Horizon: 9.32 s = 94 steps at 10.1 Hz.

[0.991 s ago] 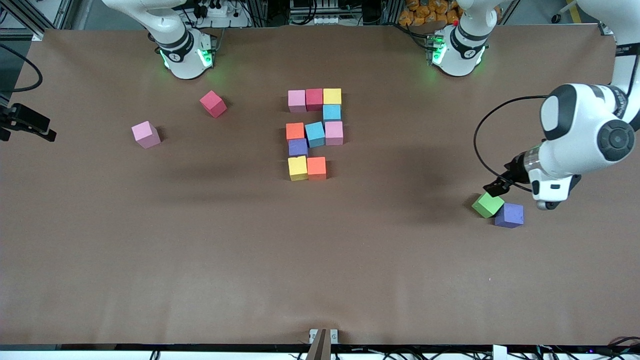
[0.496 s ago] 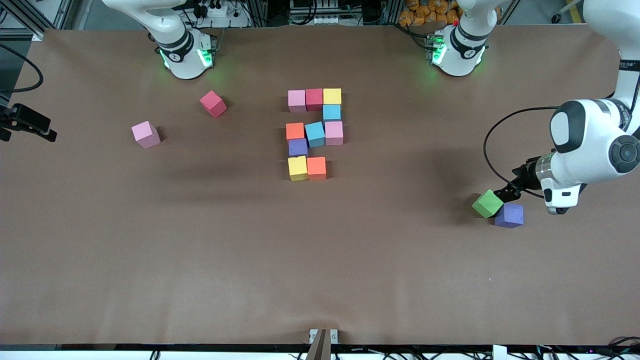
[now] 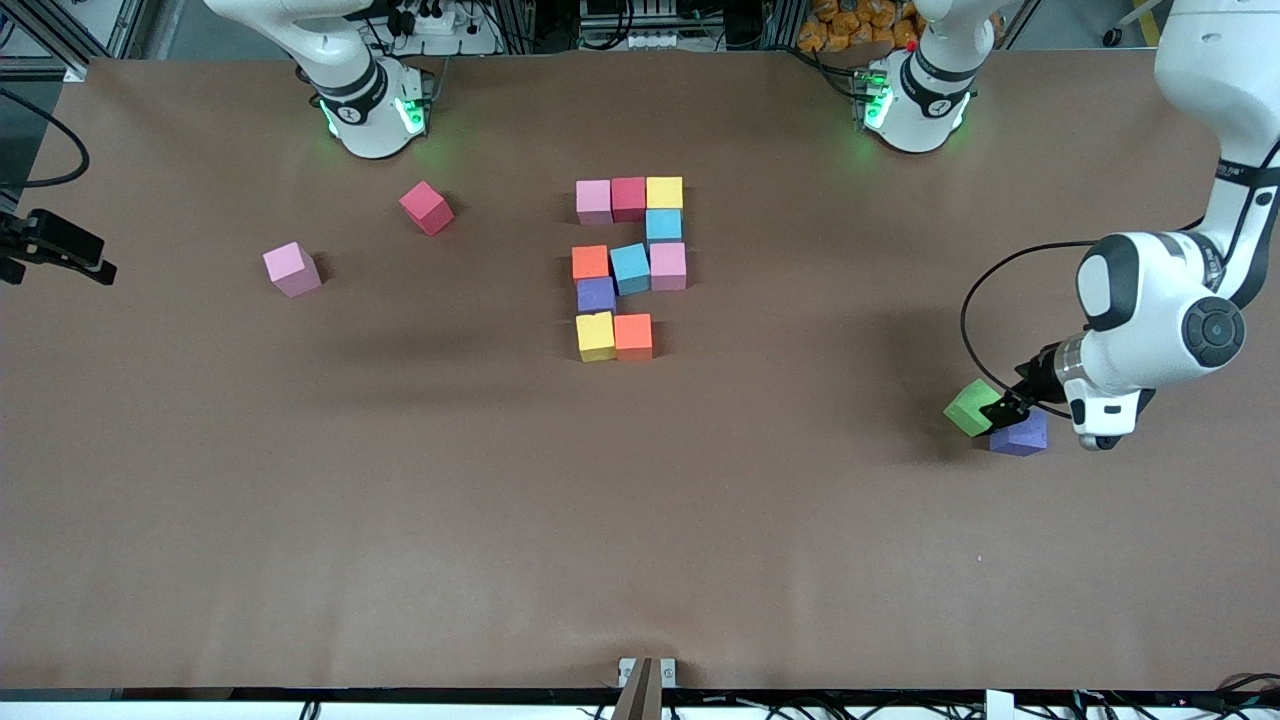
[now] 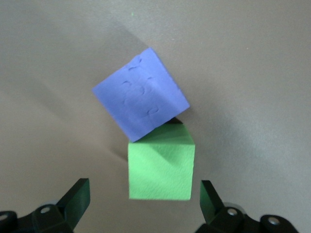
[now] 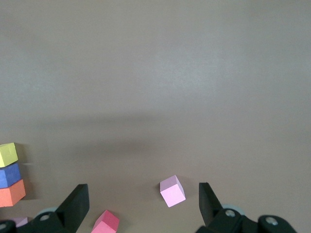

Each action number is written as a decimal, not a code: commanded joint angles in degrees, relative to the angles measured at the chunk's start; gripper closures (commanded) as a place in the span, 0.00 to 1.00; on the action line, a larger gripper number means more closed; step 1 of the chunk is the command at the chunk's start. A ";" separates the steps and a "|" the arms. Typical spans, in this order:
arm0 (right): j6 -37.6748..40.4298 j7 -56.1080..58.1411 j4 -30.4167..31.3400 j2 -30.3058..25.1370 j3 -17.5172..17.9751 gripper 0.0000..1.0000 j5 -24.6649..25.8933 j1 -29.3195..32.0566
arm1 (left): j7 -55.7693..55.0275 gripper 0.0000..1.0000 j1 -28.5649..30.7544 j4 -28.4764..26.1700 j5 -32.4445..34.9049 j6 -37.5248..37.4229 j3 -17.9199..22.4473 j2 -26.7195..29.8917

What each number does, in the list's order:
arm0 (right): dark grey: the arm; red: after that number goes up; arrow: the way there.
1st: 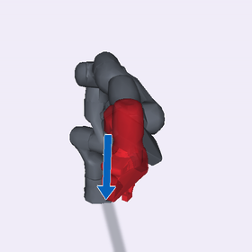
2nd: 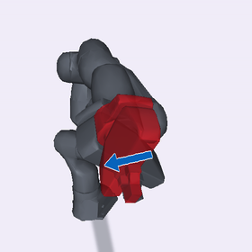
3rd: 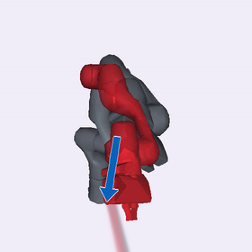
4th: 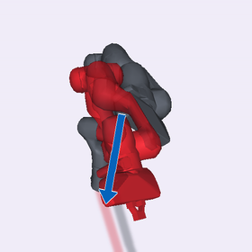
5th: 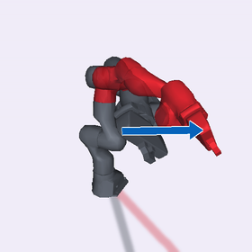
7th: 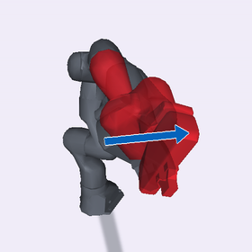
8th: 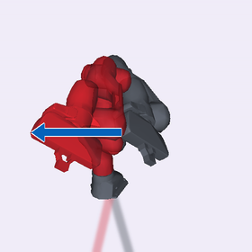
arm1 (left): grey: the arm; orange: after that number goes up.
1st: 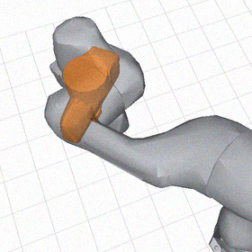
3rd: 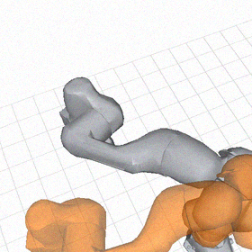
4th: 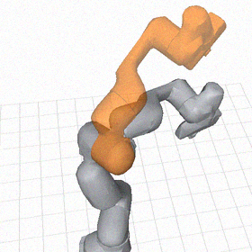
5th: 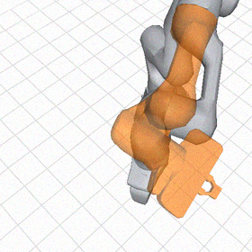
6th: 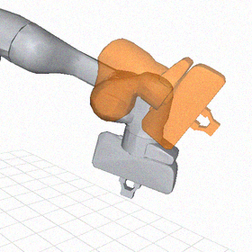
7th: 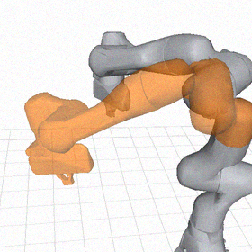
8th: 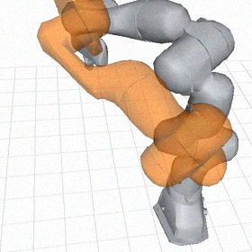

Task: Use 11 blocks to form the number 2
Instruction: 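Lower and grasp the green cube with the left gripper, then carry the green cube to the cluster with the left gripper, then lower the green cube beside the red cube with the left gripper, then open the left gripper to release the green cube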

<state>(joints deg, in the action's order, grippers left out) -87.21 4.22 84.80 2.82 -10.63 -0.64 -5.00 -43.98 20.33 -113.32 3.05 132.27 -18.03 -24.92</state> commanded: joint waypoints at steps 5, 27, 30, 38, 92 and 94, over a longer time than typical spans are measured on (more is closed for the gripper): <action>-0.07 -0.44 -0.07 0.08 0.43 0.00 0.29 0.34 | -1.72 0.00 -0.90 0.90 1.34 4.22 0.63 -3.64; -0.24 -0.17 2.38 -3.77 1.40 0.00 -0.58 3.93 | -34.38 0.82 -12.76 0.99 2.59 2.82 -9.55 -1.54; 0.02 0.18 1.78 -3.09 3.94 0.00 -1.99 6.31 | -42.39 0.83 -19.35 1.17 -1.98 2.82 -9.56 -1.28; 0.02 0.18 1.77 -2.03 3.86 0.00 -1.99 5.52 | -64.27 0.83 -35.69 2.31 -7.71 6.33 -4.65 -2.77; 0.20 0.09 1.86 -1.50 3.86 0.00 -2.08 5.43 | -83.20 0.00 -55.31 9.52 -5.34 9.32 7.66 -8.93; 0.20 0.09 1.86 -1.50 3.86 0.00 -2.08 5.43 | -82.67 0.00 -54.70 10.30 -5.25 6.61 7.66 -7.26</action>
<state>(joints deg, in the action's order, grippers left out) -87.16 4.19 86.67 1.47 -7.30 -1.69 -0.40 -127.29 -34.93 -103.14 -3.17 141.65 -10.58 -34.48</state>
